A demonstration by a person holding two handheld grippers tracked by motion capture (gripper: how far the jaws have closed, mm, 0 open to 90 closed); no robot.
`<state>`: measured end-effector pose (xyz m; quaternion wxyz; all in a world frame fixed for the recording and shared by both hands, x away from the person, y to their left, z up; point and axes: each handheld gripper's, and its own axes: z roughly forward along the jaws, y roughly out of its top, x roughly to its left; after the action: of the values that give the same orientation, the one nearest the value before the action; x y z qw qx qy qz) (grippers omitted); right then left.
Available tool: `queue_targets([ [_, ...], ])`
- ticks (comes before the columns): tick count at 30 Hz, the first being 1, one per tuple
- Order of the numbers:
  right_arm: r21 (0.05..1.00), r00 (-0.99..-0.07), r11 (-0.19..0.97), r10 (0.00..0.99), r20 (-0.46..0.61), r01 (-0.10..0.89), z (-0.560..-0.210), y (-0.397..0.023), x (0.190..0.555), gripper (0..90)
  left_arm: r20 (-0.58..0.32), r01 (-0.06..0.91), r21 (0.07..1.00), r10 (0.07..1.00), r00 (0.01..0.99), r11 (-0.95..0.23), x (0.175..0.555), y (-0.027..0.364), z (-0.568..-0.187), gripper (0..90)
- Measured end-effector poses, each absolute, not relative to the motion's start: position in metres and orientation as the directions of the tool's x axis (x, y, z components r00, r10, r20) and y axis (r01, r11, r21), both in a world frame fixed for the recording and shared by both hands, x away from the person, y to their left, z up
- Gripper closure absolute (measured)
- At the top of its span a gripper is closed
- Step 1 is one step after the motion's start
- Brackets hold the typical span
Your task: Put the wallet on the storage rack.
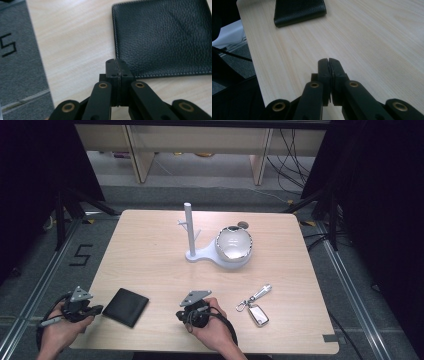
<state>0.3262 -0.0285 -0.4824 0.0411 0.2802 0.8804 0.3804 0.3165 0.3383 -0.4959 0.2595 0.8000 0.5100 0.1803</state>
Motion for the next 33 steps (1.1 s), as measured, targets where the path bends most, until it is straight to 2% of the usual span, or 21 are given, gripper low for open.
queue_targets([
  [4,0.685,-0.831,0.545,0.531,0.163,0.483,-0.483,-0.023,0.328,86.5,0.028,0.715,0.608,0.910,0.414,-0.344,0.316,0.338,-0.496,89.1],
  [6,0.680,-0.828,0.540,0.529,0.185,0.497,-0.484,-0.020,0.329,85.0,0.026,0.700,0.642,0.921,0.389,-0.314,0.316,0.342,-0.487,83.4],
  [8,0.679,-0.829,0.543,0.530,0.178,0.494,-0.484,-0.019,0.329,84.1,0.014,0.695,0.654,0.923,0.386,-0.300,0.316,0.342,-0.484,74.9],
  [10,0.675,-0.834,0.550,0.520,0.184,0.492,-0.485,-0.018,0.330,83.2,-0.061,0.713,0.646,0.912,0.405,-0.273,0.323,0.340,-0.479,64.7],
  [12,0.684,-0.838,0.552,0.520,0.165,0.477,-0.485,-0.017,0.330,82.0,-0.139,0.752,0.611,0.902,0.409,-0.247,0.330,0.337,-0.483,50.8],
  [15,0.685,-0.840,0.552,0.516,0.167,0.475,-0.483,-0.018,0.330,80.8,-0.169,0.766,0.604,0.903,0.396,-0.223,0.340,0.331,-0.490,41.6],
  [20,0.673,-0.841,0.561,0.511,0.176,0.482,-0.485,-0.017,0.331,78.8,-0.222,0.806,0.549,0.891,0.395,-0.221,0.348,0.327,-0.499,34.5],
  [25,0.667,-0.838,0.563,0.515,0.180,0.488,-0.488,-0.015,0.331,77.4,-0.244,0.820,0.537,0.894,0.375,-0.197,0.349,0.326,-0.501,32.3],
  [33,0.662,-0.841,0.567,0.507,0.189,0.490,-0.487,-0.011,0.329,74.9,-0.196,0.822,0.536,0.918,0.344,-0.193,0.350,0.317,-0.500,37.9],
])
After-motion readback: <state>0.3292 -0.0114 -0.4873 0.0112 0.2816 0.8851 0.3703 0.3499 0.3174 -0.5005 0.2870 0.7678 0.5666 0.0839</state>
